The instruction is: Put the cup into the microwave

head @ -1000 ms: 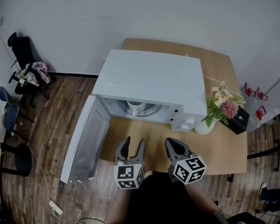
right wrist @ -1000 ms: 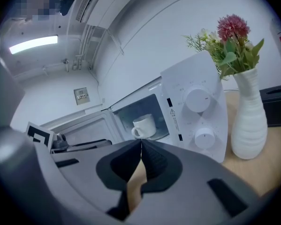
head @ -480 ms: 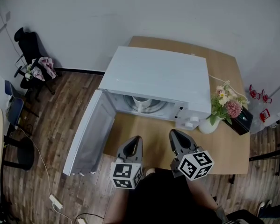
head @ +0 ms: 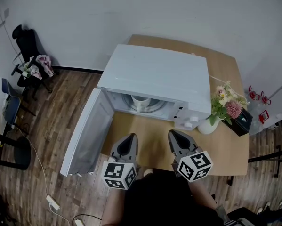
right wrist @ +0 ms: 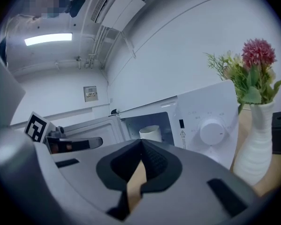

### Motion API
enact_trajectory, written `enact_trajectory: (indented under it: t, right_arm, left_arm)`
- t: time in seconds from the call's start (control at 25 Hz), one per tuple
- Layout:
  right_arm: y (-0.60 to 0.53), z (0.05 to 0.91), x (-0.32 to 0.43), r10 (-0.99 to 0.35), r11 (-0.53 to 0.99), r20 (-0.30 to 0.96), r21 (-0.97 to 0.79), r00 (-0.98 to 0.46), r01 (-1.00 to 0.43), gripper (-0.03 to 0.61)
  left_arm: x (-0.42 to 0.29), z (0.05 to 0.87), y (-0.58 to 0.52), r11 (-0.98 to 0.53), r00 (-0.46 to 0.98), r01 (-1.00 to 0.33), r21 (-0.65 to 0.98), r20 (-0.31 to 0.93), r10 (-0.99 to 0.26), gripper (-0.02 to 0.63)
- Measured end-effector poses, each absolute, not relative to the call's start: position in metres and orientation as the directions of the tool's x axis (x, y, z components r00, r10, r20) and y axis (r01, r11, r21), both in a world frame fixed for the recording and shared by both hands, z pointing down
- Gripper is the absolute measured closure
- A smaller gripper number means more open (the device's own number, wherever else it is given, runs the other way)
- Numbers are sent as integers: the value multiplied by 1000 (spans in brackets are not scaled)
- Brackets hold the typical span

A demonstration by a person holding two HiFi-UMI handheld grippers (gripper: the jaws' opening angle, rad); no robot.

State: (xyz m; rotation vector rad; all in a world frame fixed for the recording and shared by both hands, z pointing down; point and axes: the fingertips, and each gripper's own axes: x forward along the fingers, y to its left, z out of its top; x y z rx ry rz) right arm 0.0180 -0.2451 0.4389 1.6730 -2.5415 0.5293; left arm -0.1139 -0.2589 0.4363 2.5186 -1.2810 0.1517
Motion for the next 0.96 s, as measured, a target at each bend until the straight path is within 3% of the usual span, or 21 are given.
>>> enact_trajectory:
  t: [0.96]
  right_arm:
    - [-240, 452, 5, -848, 383, 275, -274, -454, -882, 586]
  left_arm:
    - [-102, 451, -247, -569, 614, -789, 232, 260, -745, 609]
